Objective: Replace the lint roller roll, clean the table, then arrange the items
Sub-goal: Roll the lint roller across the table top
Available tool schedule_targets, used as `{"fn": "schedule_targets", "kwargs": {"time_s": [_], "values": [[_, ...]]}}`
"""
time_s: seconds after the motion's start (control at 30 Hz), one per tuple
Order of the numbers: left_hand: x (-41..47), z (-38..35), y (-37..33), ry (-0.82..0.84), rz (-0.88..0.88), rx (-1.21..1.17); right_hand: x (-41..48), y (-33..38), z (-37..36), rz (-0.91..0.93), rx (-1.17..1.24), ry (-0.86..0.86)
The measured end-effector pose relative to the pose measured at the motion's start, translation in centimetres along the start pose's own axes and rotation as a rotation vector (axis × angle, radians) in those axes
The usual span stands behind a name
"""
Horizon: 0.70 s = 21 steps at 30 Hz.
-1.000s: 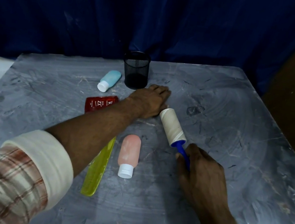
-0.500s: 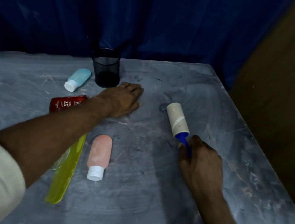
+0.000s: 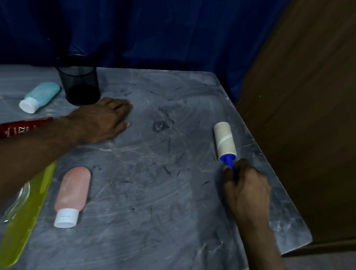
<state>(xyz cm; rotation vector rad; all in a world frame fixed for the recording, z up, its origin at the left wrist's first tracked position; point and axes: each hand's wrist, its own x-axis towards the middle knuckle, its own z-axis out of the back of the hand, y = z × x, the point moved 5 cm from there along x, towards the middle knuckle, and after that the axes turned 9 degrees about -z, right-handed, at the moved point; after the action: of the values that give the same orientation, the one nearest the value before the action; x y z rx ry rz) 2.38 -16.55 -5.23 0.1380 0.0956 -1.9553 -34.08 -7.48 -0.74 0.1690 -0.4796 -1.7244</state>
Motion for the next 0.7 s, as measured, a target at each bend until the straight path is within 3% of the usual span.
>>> {"fn": "schedule_targets", "kwargs": {"time_s": [0.5, 0.7], "values": [[0.1, -0.5, 0.7, 0.008, 0.006, -0.022, 0.8, -2.9, 1.6, -0.116, -0.025, 0.026], [-0.6, 0.4, 0.2, 0.017, 0.031, -0.044, 0.4, -1.7, 1.5, -0.034, -0.051, 0.023]]}}
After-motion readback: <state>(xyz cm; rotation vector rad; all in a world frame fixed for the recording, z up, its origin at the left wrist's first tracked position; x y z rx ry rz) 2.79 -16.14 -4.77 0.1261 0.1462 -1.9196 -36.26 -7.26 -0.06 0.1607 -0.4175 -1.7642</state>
